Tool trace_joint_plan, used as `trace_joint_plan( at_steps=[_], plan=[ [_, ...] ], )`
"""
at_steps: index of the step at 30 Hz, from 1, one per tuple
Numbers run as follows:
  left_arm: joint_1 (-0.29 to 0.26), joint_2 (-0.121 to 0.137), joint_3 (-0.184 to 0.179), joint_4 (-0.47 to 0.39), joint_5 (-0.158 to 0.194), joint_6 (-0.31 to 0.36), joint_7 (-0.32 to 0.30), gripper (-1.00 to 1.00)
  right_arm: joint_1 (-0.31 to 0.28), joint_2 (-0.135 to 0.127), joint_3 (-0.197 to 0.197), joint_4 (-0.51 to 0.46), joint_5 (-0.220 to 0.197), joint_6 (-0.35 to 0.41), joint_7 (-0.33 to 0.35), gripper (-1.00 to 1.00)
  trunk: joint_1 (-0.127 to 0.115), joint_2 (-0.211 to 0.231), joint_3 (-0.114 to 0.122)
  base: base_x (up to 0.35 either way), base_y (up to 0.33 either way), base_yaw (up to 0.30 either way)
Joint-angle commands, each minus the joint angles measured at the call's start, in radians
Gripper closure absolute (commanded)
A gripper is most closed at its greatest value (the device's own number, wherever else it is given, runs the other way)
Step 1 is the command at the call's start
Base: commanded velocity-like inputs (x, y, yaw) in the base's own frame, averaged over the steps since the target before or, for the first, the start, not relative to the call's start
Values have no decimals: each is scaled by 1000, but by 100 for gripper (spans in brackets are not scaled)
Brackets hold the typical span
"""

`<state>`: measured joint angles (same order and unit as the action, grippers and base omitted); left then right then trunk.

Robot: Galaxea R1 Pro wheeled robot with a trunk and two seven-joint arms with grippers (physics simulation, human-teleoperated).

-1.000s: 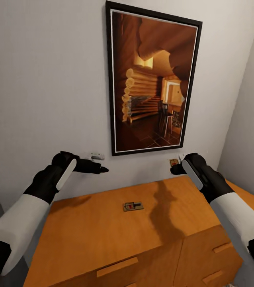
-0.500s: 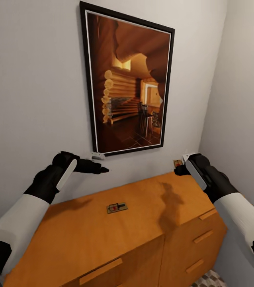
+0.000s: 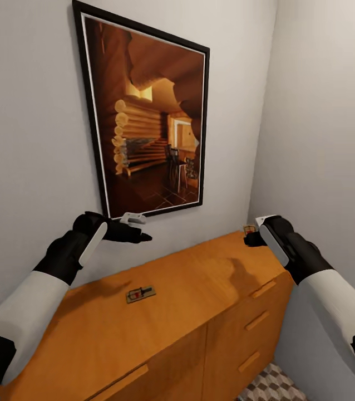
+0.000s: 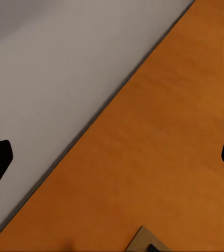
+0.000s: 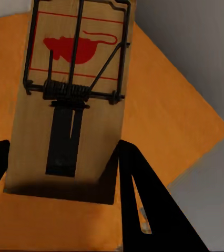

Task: Take the four mousetraps from the cabinet in the bathroom and place them on the bathroom floor. Make sure all four end up on the same floor surface, and ensure that at least two of them are either under or directly next to the same bathroom sink.

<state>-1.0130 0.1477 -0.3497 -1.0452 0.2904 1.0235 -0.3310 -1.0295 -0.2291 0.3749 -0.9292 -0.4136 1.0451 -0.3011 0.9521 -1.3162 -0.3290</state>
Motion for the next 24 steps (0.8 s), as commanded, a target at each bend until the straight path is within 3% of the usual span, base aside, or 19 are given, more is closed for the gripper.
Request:
trace_joint_plan(
  at_steps=[1, 8, 24],
  plan=[
    [-1, 1, -2, -1, -4, 3, -5, -100, -1, -1, 4, 0, -13, 2, -10, 100, 0, -1, -1, 0, 0, -273],
    [-1, 1, -5, 0, -5, 2, -5, -100, -1, -1, 4, 0, -13, 2, -10, 100, 0, -1, 3, 0, 0, -186],
    [-1, 2, -8, 65, -8, -4, 3, -100, -1, -1, 4, 0, -13, 2, -10, 100, 0, -1, 4, 0, 0, -14]
  ],
)
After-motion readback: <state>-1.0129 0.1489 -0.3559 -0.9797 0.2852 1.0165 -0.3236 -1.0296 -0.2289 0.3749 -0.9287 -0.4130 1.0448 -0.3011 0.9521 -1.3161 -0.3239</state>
